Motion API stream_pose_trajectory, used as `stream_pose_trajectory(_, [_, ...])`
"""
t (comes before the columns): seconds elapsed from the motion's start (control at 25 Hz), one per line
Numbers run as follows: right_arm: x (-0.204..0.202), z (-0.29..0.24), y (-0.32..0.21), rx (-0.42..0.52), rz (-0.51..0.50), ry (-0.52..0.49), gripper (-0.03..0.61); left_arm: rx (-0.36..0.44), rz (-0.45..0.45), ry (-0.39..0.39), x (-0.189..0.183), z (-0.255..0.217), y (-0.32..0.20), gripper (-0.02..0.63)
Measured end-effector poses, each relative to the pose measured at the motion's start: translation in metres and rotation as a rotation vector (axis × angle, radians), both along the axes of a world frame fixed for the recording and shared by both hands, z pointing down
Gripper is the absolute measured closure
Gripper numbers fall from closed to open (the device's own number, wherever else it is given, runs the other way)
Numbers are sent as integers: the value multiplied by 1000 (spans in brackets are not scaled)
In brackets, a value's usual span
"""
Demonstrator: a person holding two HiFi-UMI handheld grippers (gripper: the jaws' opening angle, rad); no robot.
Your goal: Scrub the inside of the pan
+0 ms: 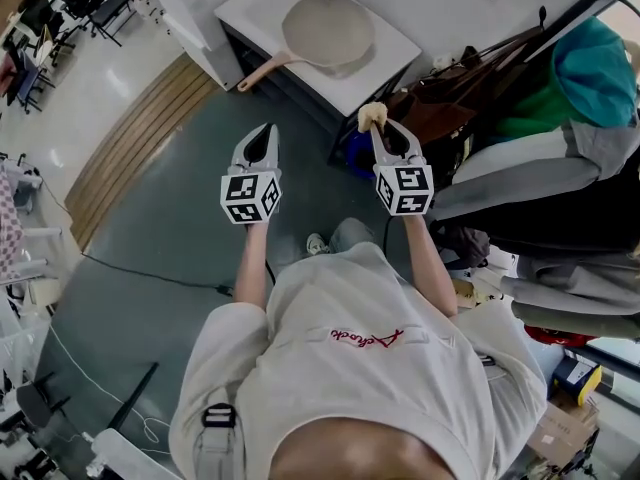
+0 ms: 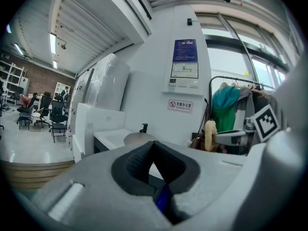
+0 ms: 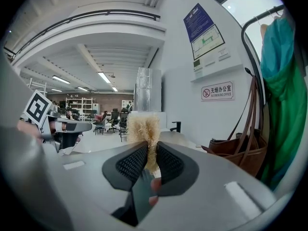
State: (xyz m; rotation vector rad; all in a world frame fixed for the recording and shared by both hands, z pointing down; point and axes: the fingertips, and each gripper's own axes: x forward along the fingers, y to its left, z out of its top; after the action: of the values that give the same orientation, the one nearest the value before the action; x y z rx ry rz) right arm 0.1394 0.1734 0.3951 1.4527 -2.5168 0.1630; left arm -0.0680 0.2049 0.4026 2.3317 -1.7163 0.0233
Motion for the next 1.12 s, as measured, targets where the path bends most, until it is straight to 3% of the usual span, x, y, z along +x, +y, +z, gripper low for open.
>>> stream_pose_trajectory(0.36, [9, 8, -3, -8, 14, -6, 511, -14, 29, -5, 15, 9, -6, 614])
stream_pose_trajectory(1.12, [-19, 5, -67, 7, -26, -19, 511, -11, -7, -14, -10, 11, -58, 614])
